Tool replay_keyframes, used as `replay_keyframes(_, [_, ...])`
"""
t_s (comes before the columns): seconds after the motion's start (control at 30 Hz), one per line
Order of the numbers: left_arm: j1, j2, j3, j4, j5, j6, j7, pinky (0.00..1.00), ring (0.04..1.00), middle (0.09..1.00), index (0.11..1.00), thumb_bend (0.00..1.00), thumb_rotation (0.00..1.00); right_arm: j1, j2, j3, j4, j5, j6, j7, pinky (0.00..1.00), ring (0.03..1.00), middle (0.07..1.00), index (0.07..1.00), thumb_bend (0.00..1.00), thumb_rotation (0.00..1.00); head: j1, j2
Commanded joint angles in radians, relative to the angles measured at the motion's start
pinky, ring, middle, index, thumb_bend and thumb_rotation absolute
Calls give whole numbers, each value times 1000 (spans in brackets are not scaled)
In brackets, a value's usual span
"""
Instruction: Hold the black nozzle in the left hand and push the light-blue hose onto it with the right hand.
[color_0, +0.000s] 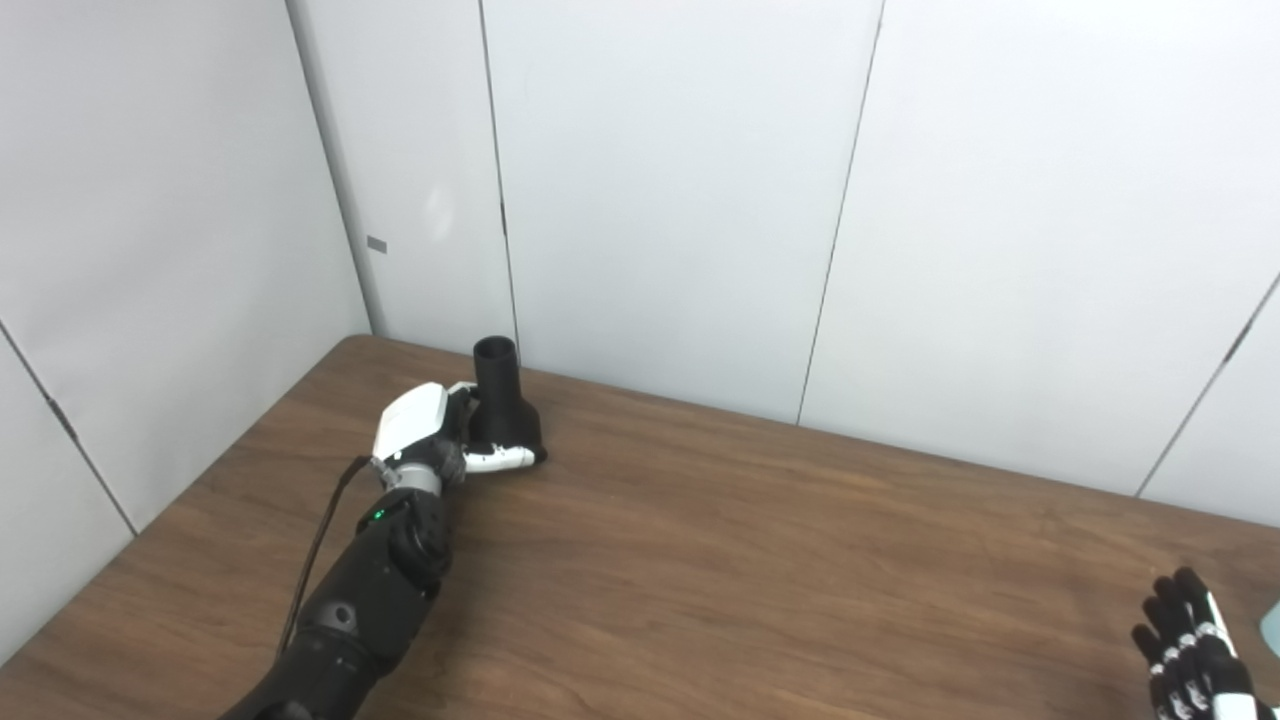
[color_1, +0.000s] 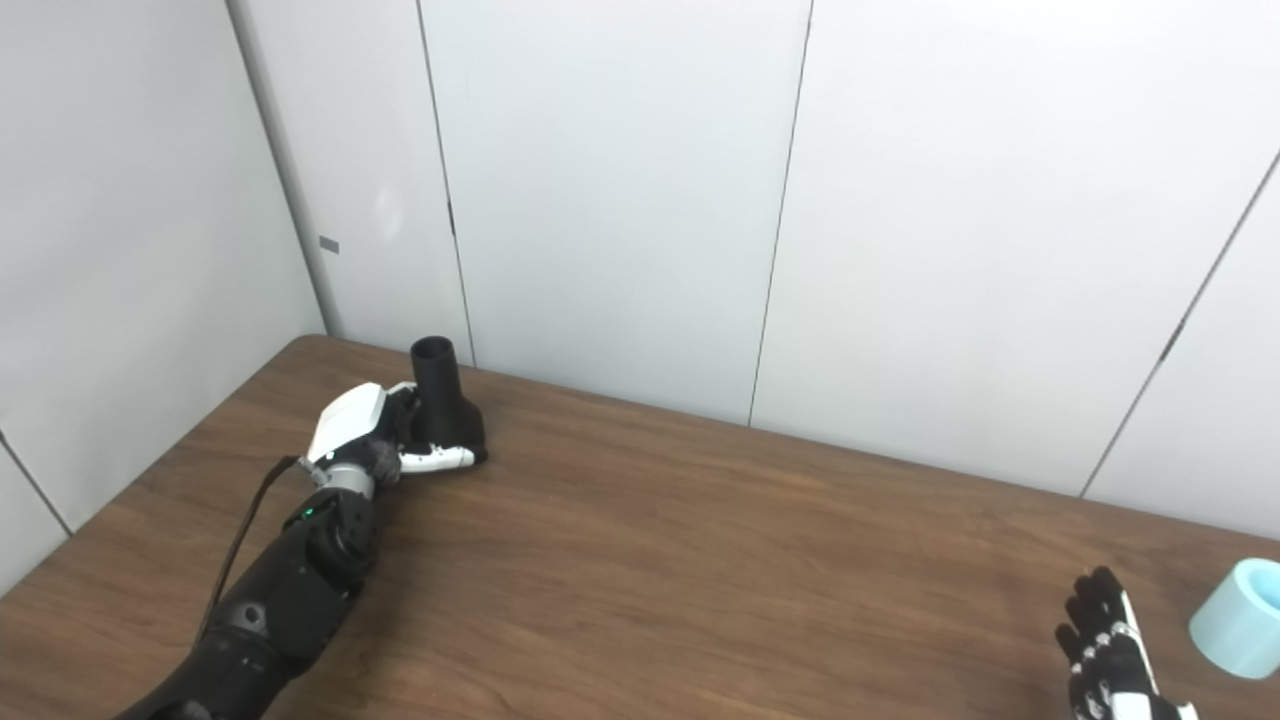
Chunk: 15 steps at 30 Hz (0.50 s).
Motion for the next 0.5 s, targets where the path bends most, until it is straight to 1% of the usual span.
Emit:
replay_keyframes(0.0, [-44, 7, -15, 0, 0, -16, -3, 1000, 914, 853, 822, 985, 445, 102, 44, 18, 64, 4, 5, -3, 1000, 1000, 997, 1000, 552, 922, 1, 2])
replay_keyframes(0.1, [-46, 7, -21, 8, -4, -21, -2, 1000, 915, 853, 823, 981, 445, 106, 44, 18, 54, -2, 12, -7, 1000, 1000, 997, 1000, 561, 918, 1, 4])
replay_keyframes(0.23, [-48, 8, -25, 18, -7, -30, 3, 990, 911, 851, 822, 988, 452, 107, 44, 17, 50, 0, 18, -7, 1000, 1000, 996, 1000, 532, 926, 1, 6])
replay_keyframes(0.3, [-47, 7, -24, 18, -11, -31, 1, 971, 907, 850, 819, 972, 437, 107, 43, 18, 50, -5, 18, -8, 1000, 1000, 1000, 1000, 529, 929, 1, 6])
replay_keyframes(0.43, [-50, 5, -24, 29, -19, -37, 4, 897, 885, 845, 815, 944, 401, 110, 43, 20, 43, -9, 21, -12, 998, 998, 995, 1000, 544, 919, -2, 9])
replay_keyframes(0.47, [-52, 3, -24, 37, -21, -42, 8, 849, 859, 829, 807, 938, 391, 110, 44, 20, 43, -4, 20, -10, 999, 999, 997, 1000, 526, 922, -2, 9])
